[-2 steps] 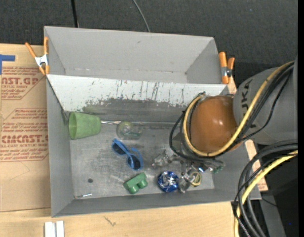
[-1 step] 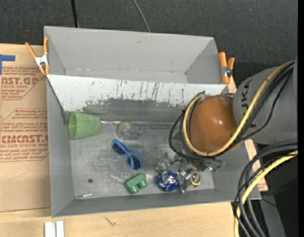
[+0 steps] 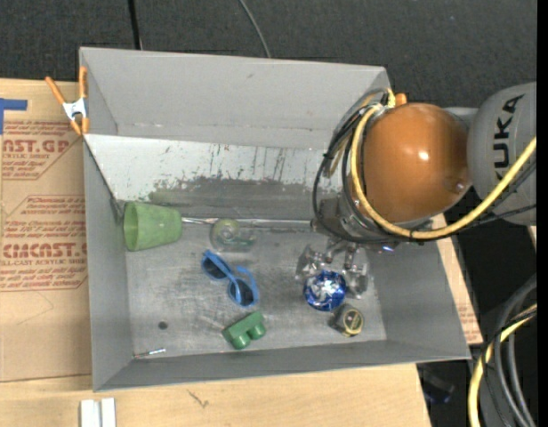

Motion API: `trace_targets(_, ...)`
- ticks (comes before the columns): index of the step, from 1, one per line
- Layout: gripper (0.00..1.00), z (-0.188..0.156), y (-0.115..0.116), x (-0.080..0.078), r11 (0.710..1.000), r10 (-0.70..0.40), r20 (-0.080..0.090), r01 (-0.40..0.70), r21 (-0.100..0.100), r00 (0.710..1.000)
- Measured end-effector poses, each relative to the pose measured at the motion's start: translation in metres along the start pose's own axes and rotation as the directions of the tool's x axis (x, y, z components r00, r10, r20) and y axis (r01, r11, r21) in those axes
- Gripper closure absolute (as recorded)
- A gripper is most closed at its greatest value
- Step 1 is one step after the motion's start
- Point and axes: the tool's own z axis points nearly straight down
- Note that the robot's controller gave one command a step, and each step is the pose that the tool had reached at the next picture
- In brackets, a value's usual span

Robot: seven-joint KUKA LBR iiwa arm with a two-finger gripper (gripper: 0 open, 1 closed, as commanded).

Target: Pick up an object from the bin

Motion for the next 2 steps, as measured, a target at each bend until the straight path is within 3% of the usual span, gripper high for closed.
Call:
trace_targets(1, 1.0, 0.029, -0.005, -0.003, 0.944, -0.33, 0.0, 0.33, -0.008, 0.944)
trace_targets(2, 1.0, -0.085, -0.017, 0.002, 0.943, -0.334, -0.001, 0.334, 0.003, 0.943)
